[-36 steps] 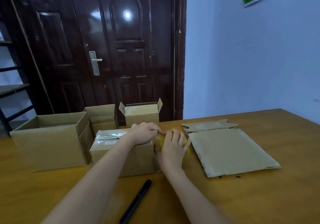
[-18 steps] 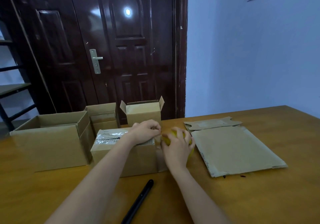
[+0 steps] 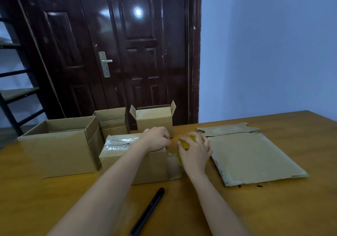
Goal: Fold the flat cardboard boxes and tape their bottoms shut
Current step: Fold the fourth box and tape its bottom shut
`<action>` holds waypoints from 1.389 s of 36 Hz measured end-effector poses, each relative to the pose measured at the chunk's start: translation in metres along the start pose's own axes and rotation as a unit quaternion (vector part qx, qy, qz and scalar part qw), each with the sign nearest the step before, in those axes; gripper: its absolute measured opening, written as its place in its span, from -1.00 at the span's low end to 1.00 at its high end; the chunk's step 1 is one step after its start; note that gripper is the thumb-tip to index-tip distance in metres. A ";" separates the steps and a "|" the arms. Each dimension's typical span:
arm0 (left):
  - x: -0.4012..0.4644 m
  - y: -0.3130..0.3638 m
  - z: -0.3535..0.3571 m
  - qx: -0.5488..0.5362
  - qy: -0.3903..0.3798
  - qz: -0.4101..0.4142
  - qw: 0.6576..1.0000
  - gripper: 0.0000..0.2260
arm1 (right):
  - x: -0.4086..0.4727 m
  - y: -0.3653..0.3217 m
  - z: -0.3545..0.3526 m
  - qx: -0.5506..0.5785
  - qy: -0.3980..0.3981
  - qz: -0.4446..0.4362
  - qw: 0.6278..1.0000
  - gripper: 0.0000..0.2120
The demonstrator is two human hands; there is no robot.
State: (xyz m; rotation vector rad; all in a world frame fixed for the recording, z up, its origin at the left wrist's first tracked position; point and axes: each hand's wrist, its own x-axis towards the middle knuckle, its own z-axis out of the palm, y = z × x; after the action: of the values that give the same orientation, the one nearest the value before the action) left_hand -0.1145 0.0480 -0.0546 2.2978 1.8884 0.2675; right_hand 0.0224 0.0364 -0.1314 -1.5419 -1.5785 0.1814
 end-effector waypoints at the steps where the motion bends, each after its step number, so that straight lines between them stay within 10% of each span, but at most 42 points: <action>1: 0.001 0.001 -0.001 0.004 -0.014 -0.007 1.000 -0.85 | 0.000 0.001 0.000 -0.001 0.000 -0.002 1.000 -0.84; 27: -0.001 0.016 -0.006 0.096 -0.091 -0.056 0.990 -0.68 | -0.003 0.003 0.001 -0.005 0.003 -0.017 1.000 -0.85; 39: -0.027 0.006 -0.032 -0.139 0.186 -0.055 0.971 -0.56 | -0.005 0.008 -0.002 0.036 0.006 -0.013 0.999 -0.91; 50: -0.071 -0.064 -0.030 -0.094 0.170 -0.162 0.967 -0.62 | 0.007 0.017 -0.036 0.229 -0.068 0.023 0.971 -0.89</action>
State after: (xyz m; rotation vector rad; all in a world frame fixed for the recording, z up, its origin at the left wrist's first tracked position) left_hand -0.1959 -0.0093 -0.0427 1.8748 2.2454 0.8014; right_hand 0.0596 0.0295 -0.1174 -1.2201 -1.4750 0.6430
